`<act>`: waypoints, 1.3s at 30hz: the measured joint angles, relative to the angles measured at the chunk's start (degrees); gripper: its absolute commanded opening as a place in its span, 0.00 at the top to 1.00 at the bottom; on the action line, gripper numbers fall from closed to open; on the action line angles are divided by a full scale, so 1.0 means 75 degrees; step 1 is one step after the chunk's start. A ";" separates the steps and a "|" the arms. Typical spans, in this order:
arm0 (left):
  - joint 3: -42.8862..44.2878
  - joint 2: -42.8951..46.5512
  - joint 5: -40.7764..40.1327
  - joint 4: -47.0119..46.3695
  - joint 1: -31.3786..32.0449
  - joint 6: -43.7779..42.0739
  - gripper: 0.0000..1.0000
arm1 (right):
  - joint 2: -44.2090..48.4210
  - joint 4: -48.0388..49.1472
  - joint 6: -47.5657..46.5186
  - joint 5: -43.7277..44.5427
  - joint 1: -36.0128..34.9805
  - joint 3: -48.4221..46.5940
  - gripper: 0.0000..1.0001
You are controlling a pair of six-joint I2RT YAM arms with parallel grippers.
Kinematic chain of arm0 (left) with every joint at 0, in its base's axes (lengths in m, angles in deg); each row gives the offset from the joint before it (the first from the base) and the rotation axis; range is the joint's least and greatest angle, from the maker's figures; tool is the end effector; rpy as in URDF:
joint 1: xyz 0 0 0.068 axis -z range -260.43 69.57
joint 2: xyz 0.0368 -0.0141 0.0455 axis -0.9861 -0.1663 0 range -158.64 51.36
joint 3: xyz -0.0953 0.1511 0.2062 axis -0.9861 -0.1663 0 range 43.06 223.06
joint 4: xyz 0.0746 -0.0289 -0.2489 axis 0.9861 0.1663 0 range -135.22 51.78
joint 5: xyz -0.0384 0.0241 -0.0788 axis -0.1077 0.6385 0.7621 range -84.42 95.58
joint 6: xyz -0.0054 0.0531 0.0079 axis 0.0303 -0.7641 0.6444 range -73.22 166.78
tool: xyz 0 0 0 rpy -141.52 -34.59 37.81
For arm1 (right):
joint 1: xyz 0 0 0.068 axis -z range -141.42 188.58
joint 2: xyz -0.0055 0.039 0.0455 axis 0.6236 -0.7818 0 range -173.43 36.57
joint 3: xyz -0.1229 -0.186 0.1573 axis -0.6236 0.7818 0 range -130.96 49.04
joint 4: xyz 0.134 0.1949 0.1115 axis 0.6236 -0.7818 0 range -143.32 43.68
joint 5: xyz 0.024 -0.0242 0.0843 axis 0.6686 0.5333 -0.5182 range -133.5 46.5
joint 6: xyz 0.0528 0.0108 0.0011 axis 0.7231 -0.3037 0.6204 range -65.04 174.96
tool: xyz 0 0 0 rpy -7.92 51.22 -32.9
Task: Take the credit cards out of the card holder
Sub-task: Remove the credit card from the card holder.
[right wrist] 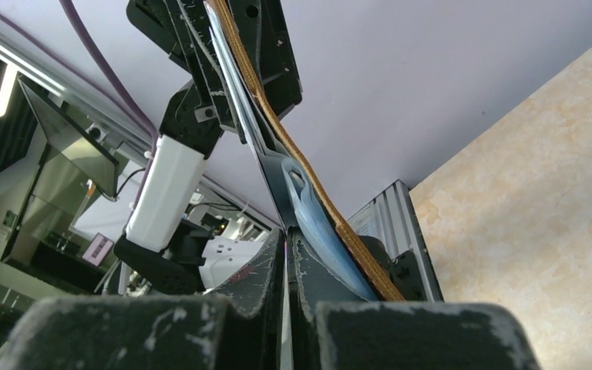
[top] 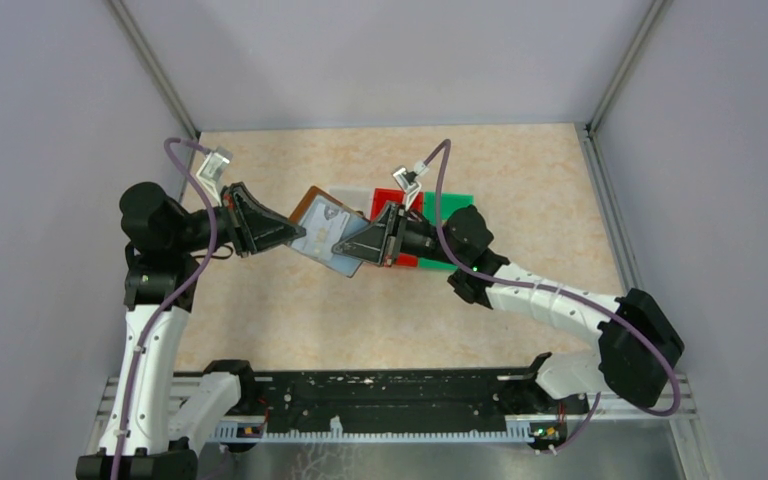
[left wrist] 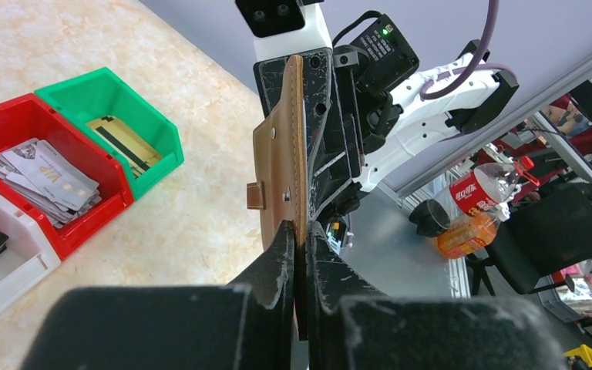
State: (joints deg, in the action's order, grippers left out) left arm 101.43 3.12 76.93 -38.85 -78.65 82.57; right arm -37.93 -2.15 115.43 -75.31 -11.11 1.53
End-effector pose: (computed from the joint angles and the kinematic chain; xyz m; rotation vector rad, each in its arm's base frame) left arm 0.1590 -0.0387 0.4182 0.6095 1.6333 -1.4161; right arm 0.1762 0.2368 0.3410 -0.4385 1.5561 1.9225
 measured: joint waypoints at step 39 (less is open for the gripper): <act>0.0000 0.0102 -0.0836 -0.0140 0.0015 0.0076 1.00 | -0.0166 0.0965 0.0487 0.0204 0.0058 0.0338 1.00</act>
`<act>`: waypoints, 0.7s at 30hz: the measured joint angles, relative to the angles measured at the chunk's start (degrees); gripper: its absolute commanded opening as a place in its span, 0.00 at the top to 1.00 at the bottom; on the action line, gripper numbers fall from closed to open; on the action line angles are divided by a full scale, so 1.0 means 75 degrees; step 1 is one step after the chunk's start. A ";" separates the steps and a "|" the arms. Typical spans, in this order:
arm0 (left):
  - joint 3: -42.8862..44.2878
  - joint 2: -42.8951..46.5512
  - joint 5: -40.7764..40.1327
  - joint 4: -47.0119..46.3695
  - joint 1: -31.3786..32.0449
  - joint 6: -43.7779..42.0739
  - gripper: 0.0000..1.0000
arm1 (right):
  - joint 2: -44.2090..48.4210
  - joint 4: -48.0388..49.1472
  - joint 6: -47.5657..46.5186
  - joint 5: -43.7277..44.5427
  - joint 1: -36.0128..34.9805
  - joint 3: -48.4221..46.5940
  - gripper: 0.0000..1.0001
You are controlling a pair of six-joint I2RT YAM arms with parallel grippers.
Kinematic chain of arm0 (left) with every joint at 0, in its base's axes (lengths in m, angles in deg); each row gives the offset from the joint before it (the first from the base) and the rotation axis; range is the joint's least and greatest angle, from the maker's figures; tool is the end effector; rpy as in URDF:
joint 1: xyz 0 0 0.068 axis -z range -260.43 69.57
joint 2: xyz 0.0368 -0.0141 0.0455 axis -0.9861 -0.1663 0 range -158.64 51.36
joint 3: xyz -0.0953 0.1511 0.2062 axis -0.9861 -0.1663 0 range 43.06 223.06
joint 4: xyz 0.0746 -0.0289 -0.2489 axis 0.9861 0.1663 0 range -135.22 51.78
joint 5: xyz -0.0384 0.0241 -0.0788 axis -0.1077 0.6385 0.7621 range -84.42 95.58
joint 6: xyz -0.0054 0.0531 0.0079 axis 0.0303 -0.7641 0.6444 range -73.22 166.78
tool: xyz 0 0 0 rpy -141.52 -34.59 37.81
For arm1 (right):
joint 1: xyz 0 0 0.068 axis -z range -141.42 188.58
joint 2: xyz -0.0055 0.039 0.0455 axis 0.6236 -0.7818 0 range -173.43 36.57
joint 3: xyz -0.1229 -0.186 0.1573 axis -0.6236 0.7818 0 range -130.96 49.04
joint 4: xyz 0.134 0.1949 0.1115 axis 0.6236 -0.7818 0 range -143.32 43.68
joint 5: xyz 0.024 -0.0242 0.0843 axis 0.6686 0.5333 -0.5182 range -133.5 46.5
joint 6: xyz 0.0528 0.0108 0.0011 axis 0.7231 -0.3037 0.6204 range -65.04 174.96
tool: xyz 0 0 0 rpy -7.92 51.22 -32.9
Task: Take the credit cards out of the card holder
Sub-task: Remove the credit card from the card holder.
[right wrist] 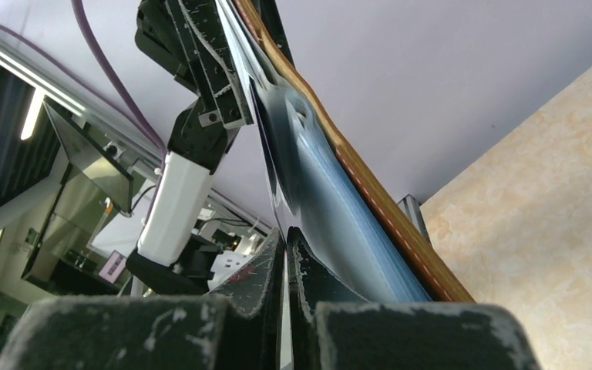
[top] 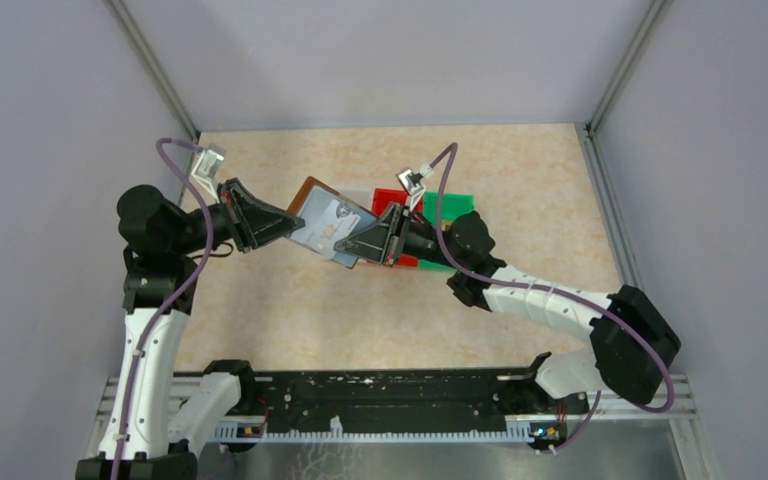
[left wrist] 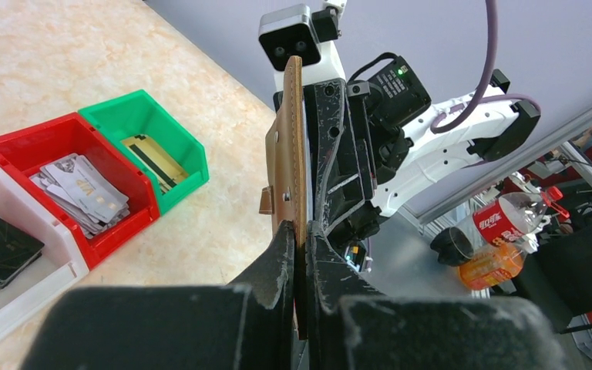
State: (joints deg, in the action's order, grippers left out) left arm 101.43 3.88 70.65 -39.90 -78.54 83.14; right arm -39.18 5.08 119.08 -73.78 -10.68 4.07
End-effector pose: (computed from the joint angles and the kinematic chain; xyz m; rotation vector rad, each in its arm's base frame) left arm 0.1584 -0.0375 0.4219 0.5205 1.6140 -1.3371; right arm 0.1784 0.2347 0.3325 -0.3746 1.5111 1.9660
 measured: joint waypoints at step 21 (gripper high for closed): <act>0.0178 0.0052 -0.0562 0.0562 0.0000 -0.1358 1.00 | 0.1906 -0.1521 0.0017 -0.0720 0.1711 0.1224 1.00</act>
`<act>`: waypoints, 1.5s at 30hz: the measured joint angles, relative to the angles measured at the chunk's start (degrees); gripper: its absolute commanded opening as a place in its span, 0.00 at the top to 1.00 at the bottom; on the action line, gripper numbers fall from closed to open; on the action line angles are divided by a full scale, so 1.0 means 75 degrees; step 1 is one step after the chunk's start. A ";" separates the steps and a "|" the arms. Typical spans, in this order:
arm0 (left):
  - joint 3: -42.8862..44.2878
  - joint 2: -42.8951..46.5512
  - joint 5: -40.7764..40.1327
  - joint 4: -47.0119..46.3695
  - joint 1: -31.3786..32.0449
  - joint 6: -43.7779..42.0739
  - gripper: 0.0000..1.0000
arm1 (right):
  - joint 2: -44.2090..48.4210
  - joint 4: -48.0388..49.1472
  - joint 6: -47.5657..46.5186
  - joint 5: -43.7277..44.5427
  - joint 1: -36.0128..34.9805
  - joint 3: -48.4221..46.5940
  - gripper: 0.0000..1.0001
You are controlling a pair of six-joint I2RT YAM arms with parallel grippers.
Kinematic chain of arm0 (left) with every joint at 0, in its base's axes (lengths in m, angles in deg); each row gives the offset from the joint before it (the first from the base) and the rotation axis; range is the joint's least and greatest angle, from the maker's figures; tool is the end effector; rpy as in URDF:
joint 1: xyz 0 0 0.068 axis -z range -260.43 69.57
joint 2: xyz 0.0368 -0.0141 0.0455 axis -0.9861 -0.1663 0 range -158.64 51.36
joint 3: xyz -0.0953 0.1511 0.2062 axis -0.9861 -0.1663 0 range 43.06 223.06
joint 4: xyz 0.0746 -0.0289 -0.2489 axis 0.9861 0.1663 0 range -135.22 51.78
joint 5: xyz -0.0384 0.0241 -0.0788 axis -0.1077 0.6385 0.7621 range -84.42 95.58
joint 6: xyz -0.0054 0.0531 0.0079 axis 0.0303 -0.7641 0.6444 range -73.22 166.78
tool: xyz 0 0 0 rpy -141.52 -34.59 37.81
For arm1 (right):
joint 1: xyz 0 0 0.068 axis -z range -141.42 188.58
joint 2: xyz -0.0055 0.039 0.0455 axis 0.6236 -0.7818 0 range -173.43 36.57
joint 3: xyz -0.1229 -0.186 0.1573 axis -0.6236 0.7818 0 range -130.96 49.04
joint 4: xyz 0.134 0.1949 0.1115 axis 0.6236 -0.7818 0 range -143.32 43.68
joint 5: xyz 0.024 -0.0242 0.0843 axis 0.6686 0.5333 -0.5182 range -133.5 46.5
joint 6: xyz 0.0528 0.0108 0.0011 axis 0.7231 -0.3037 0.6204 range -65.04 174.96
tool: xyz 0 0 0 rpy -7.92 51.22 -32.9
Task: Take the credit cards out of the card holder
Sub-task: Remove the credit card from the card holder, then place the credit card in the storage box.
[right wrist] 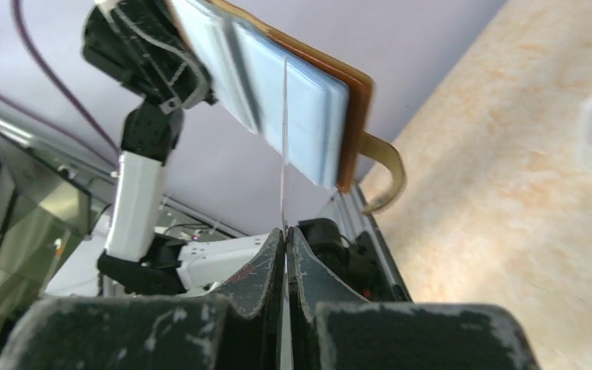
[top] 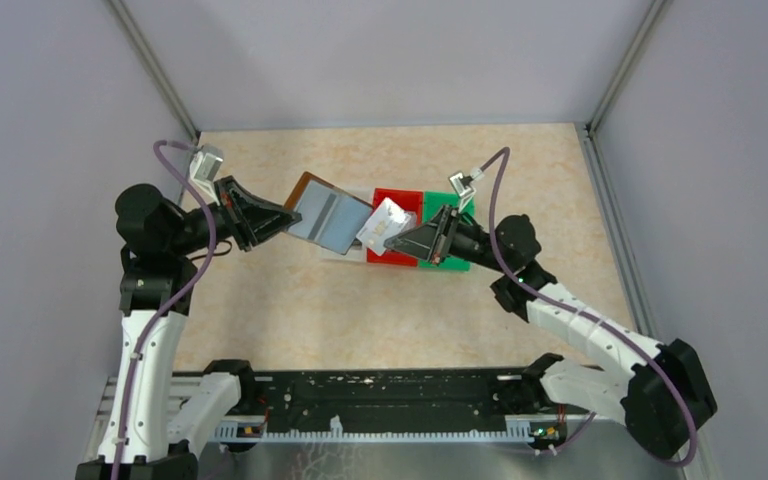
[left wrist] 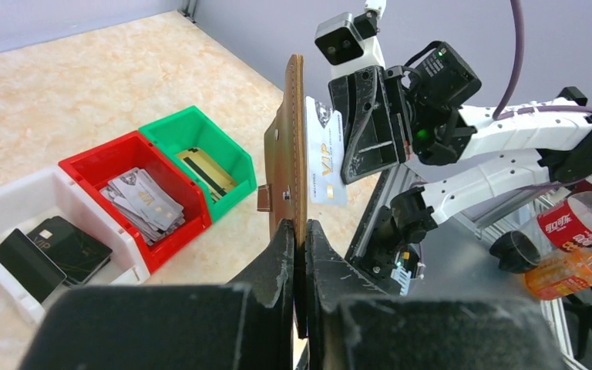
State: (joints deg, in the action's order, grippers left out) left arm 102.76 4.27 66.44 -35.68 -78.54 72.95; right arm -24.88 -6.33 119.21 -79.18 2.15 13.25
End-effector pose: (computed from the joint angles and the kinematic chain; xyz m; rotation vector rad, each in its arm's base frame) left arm 0.1564 -0.0363 0.4238 0.5618 1.5739 -1.1729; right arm 0.1810 0.1595 0.3189 -0.2466 1.6305 1.8229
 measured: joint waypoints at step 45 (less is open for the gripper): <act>0.0082 0.0192 0.0323 -0.0073 0.0000 0.0157 1.00 | -0.5642 -0.7810 -0.5301 0.2401 0.1180 -0.4943 1.00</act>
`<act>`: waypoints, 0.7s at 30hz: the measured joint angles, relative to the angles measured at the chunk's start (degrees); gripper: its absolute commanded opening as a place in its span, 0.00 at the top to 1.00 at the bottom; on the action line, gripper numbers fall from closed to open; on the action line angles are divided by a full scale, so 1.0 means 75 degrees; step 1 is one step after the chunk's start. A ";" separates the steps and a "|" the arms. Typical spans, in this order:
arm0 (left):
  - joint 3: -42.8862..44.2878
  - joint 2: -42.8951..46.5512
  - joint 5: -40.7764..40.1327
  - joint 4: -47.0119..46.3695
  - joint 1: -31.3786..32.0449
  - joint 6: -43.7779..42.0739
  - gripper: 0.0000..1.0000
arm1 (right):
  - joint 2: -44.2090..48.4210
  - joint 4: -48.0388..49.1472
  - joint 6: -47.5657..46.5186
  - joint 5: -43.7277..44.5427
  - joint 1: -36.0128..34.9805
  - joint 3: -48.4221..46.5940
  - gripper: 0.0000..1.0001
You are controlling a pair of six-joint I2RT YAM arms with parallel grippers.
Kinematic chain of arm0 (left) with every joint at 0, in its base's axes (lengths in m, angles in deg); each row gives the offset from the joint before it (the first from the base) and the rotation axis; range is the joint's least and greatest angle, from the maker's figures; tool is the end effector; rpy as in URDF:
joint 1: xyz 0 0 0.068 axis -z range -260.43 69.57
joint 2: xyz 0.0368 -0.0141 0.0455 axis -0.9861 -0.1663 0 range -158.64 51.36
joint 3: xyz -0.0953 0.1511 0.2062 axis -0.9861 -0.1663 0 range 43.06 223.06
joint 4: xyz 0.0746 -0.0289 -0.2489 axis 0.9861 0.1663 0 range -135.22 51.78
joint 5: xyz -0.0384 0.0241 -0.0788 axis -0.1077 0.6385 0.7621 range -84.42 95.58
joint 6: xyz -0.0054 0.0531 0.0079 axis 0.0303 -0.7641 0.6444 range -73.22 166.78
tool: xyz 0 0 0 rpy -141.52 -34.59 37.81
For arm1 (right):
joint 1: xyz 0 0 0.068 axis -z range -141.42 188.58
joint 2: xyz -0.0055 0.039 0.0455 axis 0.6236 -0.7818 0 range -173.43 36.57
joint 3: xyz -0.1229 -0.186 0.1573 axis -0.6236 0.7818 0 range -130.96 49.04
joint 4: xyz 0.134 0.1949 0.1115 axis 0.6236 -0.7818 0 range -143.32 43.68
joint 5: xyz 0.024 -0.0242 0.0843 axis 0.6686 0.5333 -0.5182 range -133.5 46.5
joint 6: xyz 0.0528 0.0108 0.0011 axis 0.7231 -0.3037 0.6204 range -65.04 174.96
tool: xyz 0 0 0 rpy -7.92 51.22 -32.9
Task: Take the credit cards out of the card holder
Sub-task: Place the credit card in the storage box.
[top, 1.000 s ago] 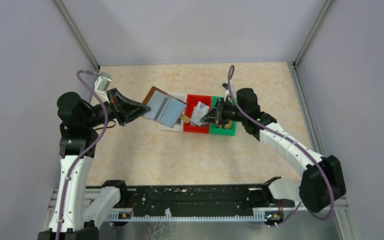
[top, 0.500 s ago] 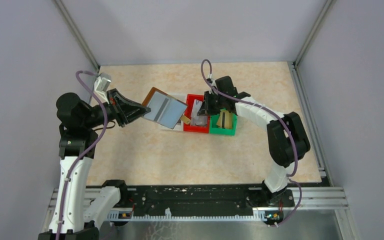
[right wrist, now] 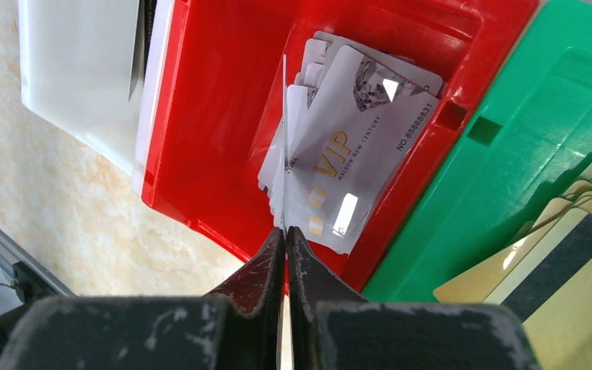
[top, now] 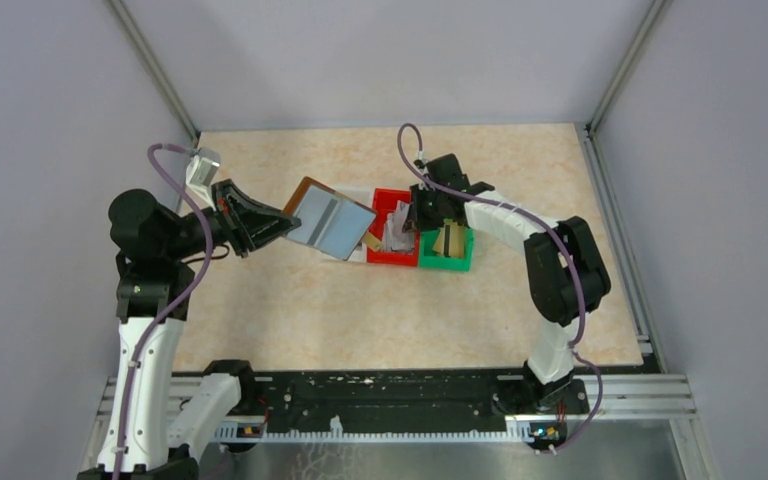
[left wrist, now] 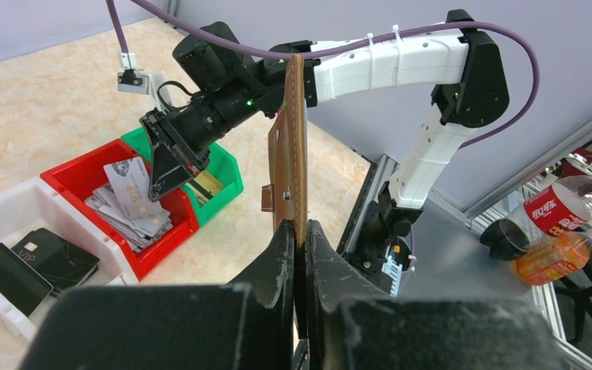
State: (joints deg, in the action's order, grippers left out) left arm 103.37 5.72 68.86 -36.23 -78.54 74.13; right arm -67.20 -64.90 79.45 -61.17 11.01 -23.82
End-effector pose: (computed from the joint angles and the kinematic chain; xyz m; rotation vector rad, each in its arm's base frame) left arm 0.1458 -0.0366 0.4312 0.6069 1.5407 -1.1979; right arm 0.3443 0.1920 0.2136 -0.2132 2.5269 0.7636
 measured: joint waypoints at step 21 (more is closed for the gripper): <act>0.0000 0.0009 0.0050 -0.0003 0.0000 0.0006 1.00 | 0.0772 -0.0061 0.0017 0.0796 0.0000 0.0032 0.82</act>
State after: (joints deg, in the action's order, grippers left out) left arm 103.37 5.78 69.23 -36.25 -78.54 74.18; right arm -61.41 -65.36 79.59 -55.20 11.01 -23.58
